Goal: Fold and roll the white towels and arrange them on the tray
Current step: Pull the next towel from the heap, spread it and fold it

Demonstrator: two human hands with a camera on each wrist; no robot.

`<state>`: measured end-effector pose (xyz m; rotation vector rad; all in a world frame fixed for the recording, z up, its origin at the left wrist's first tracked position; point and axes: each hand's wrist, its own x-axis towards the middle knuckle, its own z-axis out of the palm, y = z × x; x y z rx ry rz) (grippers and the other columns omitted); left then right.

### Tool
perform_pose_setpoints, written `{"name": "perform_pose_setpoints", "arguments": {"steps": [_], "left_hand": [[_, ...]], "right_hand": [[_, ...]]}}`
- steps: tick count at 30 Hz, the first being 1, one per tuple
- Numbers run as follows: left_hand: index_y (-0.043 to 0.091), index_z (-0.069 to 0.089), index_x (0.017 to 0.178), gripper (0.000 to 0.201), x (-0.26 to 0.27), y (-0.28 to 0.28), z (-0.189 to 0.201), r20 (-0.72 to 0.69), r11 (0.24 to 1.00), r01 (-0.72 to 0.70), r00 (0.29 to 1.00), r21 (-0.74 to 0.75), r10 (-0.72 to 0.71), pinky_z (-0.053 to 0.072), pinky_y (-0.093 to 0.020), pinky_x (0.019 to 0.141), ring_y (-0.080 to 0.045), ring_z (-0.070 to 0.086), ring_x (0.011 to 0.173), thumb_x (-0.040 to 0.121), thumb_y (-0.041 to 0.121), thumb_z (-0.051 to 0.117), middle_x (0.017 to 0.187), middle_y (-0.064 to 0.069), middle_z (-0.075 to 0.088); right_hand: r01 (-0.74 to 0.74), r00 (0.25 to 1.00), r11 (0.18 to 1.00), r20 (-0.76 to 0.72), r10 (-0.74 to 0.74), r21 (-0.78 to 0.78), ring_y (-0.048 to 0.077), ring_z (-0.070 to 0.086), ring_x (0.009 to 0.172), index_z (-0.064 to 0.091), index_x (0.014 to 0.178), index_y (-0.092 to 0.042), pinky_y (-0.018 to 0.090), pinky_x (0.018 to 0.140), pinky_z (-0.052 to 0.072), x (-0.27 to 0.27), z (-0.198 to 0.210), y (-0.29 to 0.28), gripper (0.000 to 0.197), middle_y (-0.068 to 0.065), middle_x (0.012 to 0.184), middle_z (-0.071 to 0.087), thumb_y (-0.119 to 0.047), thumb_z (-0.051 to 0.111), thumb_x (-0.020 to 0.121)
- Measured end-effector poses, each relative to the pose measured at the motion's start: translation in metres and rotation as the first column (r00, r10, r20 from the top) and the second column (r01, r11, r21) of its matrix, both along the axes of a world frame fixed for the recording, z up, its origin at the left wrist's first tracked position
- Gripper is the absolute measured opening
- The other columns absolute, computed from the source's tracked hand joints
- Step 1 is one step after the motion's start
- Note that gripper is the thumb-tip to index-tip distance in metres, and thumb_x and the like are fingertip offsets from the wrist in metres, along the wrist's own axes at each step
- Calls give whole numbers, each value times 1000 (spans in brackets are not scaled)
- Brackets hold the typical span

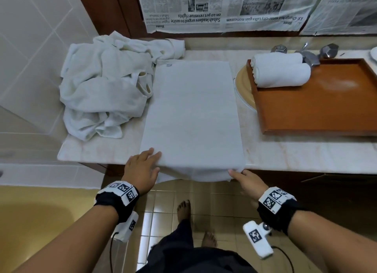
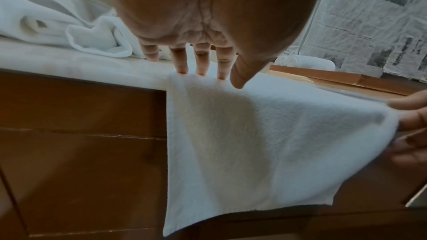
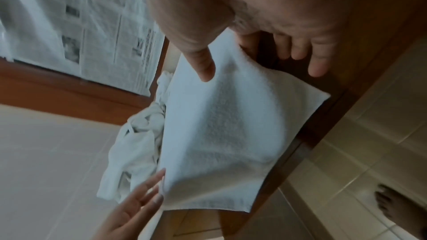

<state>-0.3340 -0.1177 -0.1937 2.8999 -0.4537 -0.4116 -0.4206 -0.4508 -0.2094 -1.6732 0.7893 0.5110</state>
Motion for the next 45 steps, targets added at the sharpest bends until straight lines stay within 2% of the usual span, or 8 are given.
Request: {"name": "perform_pose_setpoints", "arguments": {"steps": [6,16,21,26,31,33,38,45], "left_hand": [[30,54,139,45,10,-3,4,40,999,-32,999,-30,34,34,-45,107,-33,50,122,94,34,56,143,-5,50],[32,45,144,50,20,-21,5,13,1000,-19,1000,-19,20,40,-41,96,-28,48,111,95,40,51,127,-6,46],[32,54,136,40,19,-27,0,-54,992,-9,999,-128,2,41,-39,96,-23,51,110,98,40,49,121,-1,51],[10,67,92,36,32,-34,9,-220,921,-127,974,-367,46,49,-37,78,-17,59,76,102,37,45,82,-2,61],[10,63,118,64,54,-43,29,-805,293,-793,583,-535,109,52,-33,75,-20,71,84,99,60,27,94,-5,74],[14,63,125,69,59,-40,27,-847,193,-829,531,-524,-19,50,-40,95,-23,68,108,96,66,28,116,-8,71],[1,61,107,77,81,-36,8,-811,278,-807,569,-521,133,53,-48,91,-33,68,95,66,65,79,104,-20,69],[6,68,104,51,139,-47,11,-725,350,-732,664,-584,180,58,-48,86,-27,73,90,69,38,86,97,-8,76]], "right_hand": [[-27,986,932,144,85,-361,23,58,76,59,81,-7,34,69,43,8,9,16,38,5,78,61,-43,62,93],[104,962,868,272,37,-485,19,35,59,37,69,-13,32,55,29,37,32,-11,33,4,65,37,-20,60,92],[-16,993,892,96,66,-452,21,56,87,51,108,-15,31,74,41,29,31,-19,16,2,98,58,-21,55,95],[-14,926,894,332,181,-449,24,61,99,57,133,-14,24,83,39,61,72,20,37,10,111,69,-17,49,97],[-714,359,338,94,929,-613,7,54,75,15,155,-44,29,73,48,73,85,94,65,-9,94,63,-57,43,97],[-704,387,347,75,919,-619,14,55,103,15,156,-43,34,89,47,89,71,95,67,-2,125,53,-62,41,97],[-656,512,397,8,859,-642,22,31,141,29,154,-33,39,114,33,134,47,80,61,-1,158,26,-42,50,99],[-646,552,384,-57,832,-660,19,33,140,40,149,-34,36,114,33,177,48,66,54,-5,155,29,-37,53,97]]}}
